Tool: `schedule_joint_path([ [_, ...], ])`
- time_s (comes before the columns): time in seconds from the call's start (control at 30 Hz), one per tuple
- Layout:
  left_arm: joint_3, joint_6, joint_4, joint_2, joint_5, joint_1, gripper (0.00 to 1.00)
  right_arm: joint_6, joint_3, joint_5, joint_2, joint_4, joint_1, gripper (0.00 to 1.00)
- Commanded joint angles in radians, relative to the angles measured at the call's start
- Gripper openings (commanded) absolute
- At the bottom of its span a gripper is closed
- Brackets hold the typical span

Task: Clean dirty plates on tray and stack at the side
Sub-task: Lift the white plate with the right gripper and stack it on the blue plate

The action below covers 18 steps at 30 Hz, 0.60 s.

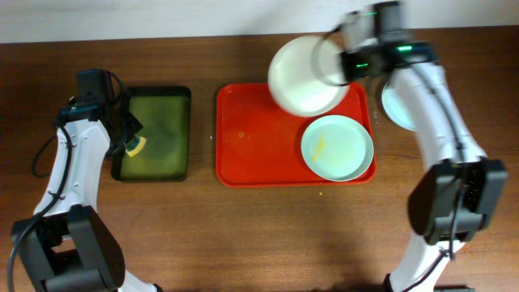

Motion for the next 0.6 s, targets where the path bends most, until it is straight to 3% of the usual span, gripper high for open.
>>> schedule_joint_path([
  [0.0,-0.004,0.013,0.005,0.008,0.000,0.003,0.00,0.056,0.003,-0.300,0.017,-0.010,-0.216,0.04],
  [0.17,-0.004,0.013,0.005,0.008,0.000,0.003,0.00,0.284,-0.014,-0.176,0.134,-0.026,-0.500,0.04],
  [0.4,-0.004,0.013,0.005,0.009,0.000,0.003,0.00,0.305,-0.017,-0.006,0.256,-0.020,-0.545,0.04],
  [0.43,-0.004,0.013,0.005,0.009,0.000,0.003,0.00,0.305,-0.017,0.005,0.263,-0.016,-0.541,0.11],
  [0.47,-0.004,0.013,0.006,0.009,-0.001,0.003,0.00,0.305,-0.017,0.008,0.264,-0.014,-0.541,0.63],
  [0.5,-0.004,0.013,0.006,0.009,-0.003,0.003,0.00,0.304,-0.016,0.007,0.262,-0.009,-0.541,0.98],
  [0.57,-0.004,0.013,0.006,0.009,-0.004,0.003,0.00,0.289,-0.015,-0.002,0.246,-0.021,-0.541,0.98],
])
